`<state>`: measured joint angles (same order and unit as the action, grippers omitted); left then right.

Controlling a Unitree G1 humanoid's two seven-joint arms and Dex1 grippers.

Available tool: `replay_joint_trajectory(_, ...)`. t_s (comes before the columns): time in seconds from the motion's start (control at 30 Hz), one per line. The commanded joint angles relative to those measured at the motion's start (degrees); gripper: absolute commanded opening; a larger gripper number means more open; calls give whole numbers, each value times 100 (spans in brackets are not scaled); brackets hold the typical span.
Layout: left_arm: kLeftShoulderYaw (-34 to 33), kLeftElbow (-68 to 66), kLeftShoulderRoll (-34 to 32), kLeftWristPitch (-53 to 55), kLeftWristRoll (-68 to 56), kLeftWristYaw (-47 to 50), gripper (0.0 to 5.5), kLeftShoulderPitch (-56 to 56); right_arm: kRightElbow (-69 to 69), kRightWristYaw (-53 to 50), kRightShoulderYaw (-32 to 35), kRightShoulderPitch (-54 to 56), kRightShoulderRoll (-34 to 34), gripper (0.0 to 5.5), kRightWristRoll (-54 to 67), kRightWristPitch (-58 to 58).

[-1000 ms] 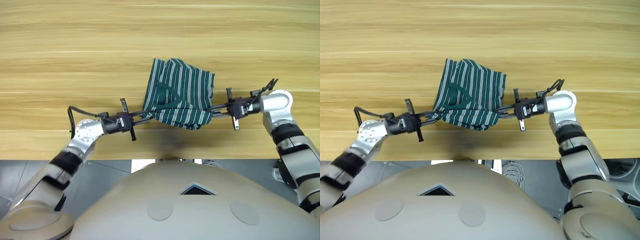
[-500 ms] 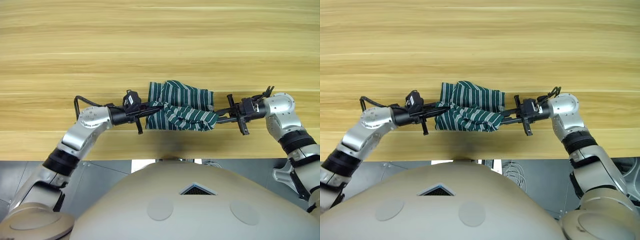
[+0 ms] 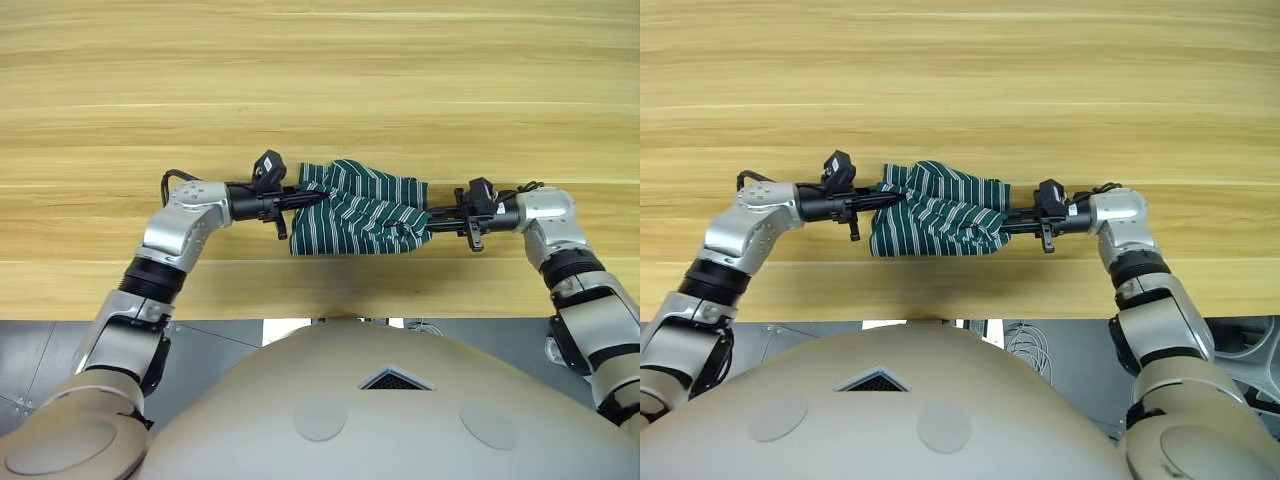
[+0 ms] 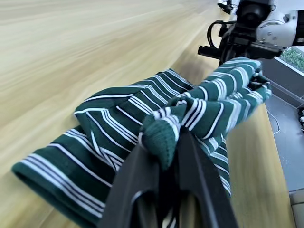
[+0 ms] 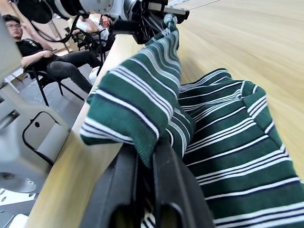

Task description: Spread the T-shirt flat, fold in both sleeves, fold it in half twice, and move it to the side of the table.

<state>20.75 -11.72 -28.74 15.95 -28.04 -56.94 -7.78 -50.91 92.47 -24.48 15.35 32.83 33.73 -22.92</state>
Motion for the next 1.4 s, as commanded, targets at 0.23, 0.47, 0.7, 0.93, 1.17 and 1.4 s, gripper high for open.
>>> replay_joint_trajectory(0.23,-472,-1266,580,-340,622,-117,0,-620,248,2,437,60,-142,13,47,541)
replay_joint_trajectory(0.47,-655,-1734,877,-281,783,-250,74,-808,58,2,556,104,-272,13,-217,485)
replay_joint_trajectory(0.7,-911,-1800,889,-156,883,-243,191,-860,-64,2,625,156,-386,13,-347,519)
replay_joint_trajectory(0.93,-1365,-2056,756,-398,980,-153,319,-894,-372,2,959,309,-567,13,-456,727)
replay_joint_trajectory(1.17,-1446,-1826,804,-721,1176,-84,441,-592,-622,2,1218,532,-532,141,-587,979)
replay_joint_trajectory(1.4,-1392,-1473,938,-818,1205,27,540,-224,-940,1,1522,753,-464,275,-841,991)
